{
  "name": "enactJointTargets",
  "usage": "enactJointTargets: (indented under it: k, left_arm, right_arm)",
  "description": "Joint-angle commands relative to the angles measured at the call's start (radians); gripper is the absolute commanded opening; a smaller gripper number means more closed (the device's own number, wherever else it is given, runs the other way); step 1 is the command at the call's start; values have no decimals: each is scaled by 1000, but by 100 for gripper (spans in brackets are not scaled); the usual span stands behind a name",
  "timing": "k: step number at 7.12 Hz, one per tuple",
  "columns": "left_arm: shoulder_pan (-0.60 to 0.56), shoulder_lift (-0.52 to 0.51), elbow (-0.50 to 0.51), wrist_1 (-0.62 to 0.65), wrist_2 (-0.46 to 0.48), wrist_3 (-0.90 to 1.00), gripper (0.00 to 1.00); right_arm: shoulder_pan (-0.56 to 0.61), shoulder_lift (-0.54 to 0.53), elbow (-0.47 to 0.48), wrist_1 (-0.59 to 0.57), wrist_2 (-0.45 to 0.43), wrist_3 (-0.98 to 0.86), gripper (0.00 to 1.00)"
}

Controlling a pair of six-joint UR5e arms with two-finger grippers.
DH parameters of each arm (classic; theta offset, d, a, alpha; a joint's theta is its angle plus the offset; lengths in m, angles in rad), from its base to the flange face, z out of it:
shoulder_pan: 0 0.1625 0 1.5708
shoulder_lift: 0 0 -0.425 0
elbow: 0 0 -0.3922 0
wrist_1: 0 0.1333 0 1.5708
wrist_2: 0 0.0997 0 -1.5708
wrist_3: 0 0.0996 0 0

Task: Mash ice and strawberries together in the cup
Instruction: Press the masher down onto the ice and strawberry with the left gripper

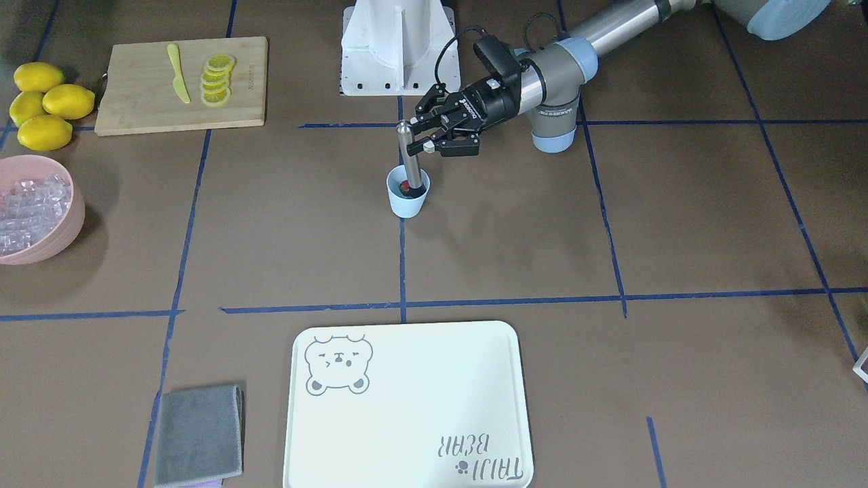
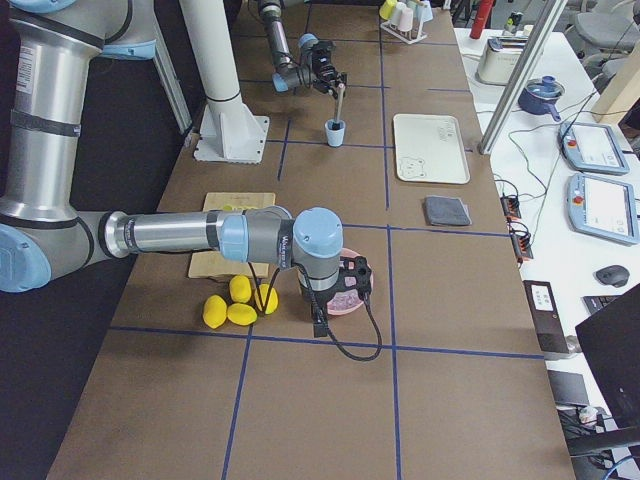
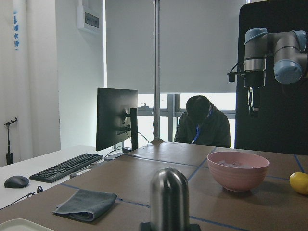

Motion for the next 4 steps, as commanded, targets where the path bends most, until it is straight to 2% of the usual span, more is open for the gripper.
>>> enactJointTargets:
  k: [1, 4]
  left_arm:
    - [9, -3, 1, -2, 14, 5, 0]
    - [-28, -20, -24, 6, 10, 2, 0]
  right_arm:
    - [0, 0, 0, 0, 0, 0, 100]
    - [0, 0, 0, 0, 0, 0, 100]
